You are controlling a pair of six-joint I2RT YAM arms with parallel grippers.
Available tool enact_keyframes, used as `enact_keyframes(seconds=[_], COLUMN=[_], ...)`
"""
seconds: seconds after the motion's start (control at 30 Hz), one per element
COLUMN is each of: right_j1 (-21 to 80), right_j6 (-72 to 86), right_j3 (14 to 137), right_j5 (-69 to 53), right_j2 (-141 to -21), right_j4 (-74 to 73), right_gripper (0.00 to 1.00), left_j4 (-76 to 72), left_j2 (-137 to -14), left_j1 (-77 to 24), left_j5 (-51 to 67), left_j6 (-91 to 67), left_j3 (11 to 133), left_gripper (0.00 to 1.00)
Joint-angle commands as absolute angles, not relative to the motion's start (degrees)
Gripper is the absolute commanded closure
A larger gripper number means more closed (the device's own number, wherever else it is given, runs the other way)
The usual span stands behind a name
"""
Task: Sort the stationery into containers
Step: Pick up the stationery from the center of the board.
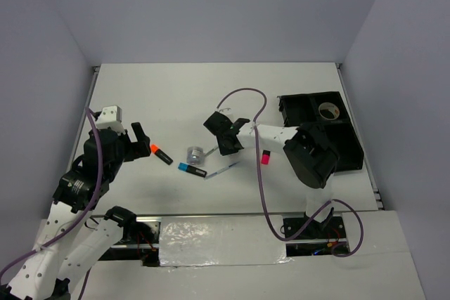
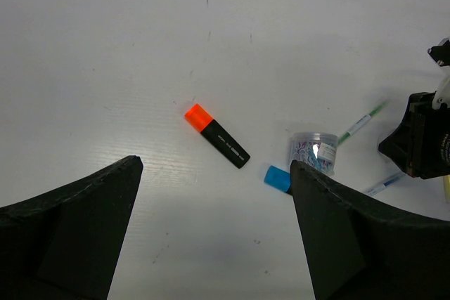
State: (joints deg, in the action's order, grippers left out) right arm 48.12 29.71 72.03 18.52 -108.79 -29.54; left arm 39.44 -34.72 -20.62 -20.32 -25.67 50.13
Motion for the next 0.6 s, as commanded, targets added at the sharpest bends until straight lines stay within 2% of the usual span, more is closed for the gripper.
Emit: enact_keyframes(seconds=[0.0,0.1,0.47,0.57], right_j1=[47.6,47.6,44.6,39.9], right_j6=[30.0,29.3,25.2,23.6], right_j3=[71.6,70.4,75.2,76.1], right_j5=[18.0,17.0,19.5,19.9], right_j2=[-108.9,-107.5,-102.1,-98.3], right_j4=[-27.8,-25.6,-29.0,-30.9], right_gripper=[0.86,1.00,1.00,1.00], left_j4=[37.9,37.9,37.9,38.0], left_j2=[-34.1,-34.4,-33.8,-33.6], left_j1=[-20.9,-20.9,-20.9,-21.0], left_j5=[-20.7,-20.7,-20.7,-20.8], left_j6=[-25.5,-25.5,-25.6,-25.7], left_j3=[50.5,50.4,50.5,50.5], left_gripper=[0.01,0.01,0.01,0.01])
